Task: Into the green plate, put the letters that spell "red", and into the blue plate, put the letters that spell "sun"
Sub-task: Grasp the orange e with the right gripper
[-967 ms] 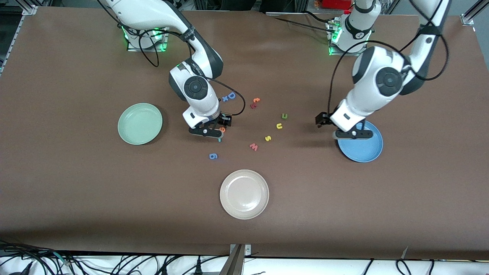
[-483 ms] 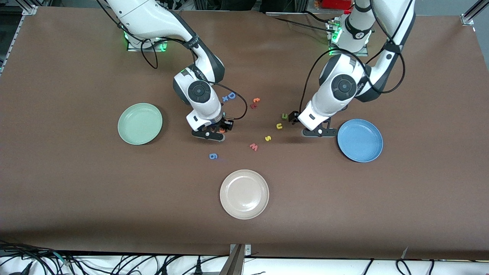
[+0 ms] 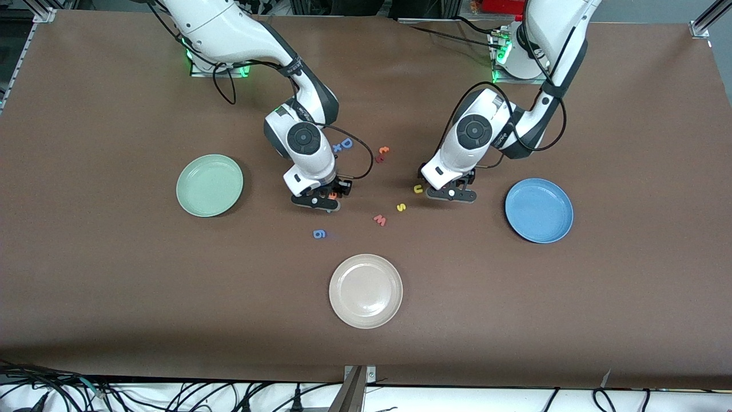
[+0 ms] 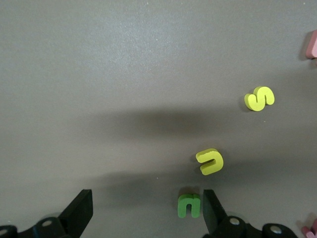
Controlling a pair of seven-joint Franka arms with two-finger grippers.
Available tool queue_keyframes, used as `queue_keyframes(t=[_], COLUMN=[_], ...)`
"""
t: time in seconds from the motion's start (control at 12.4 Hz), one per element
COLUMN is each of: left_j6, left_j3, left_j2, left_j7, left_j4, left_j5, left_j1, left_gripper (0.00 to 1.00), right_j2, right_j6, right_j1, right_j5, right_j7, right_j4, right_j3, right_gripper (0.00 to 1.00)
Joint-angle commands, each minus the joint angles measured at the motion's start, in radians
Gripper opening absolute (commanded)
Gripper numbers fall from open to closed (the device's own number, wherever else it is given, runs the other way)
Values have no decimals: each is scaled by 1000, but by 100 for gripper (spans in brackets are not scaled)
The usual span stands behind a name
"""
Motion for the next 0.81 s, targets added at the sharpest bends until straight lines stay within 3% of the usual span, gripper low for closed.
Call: queue_keyframes(t=[0.0, 0.08, 0.24, 0.32, 0.56, 0.73], left_j6=[13, 10, 13, 14, 23, 54], left_j3=[11, 14, 26, 32, 36, 31], left_j2=[-13, -13, -20, -37, -104, -169], left_j7=[-40, -40, -32, -22, -18, 24], left_j4=[-6, -5, -14, -21, -95, -180], left_j5=[32, 32, 32, 34, 35, 183], left_j1=[-7, -10, -44, -47, -52, -50], left_gripper=[98, 99, 99, 99, 99, 99], right_j2=[18, 18, 18, 18, 5, -19], right_j6=[20, 20, 19, 17, 8, -32], right_j1=[13, 13, 13, 12, 7, 5], right_j5=[-34, -36, -54, -57, -59, -59], right_j7=[24, 24, 24, 24, 19, 7], right_j4=[13, 11, 11, 11, 13, 14], right_j3=[-10, -12, -12, -12, -18, -24], right_gripper=[54, 48, 26, 21, 19, 19])
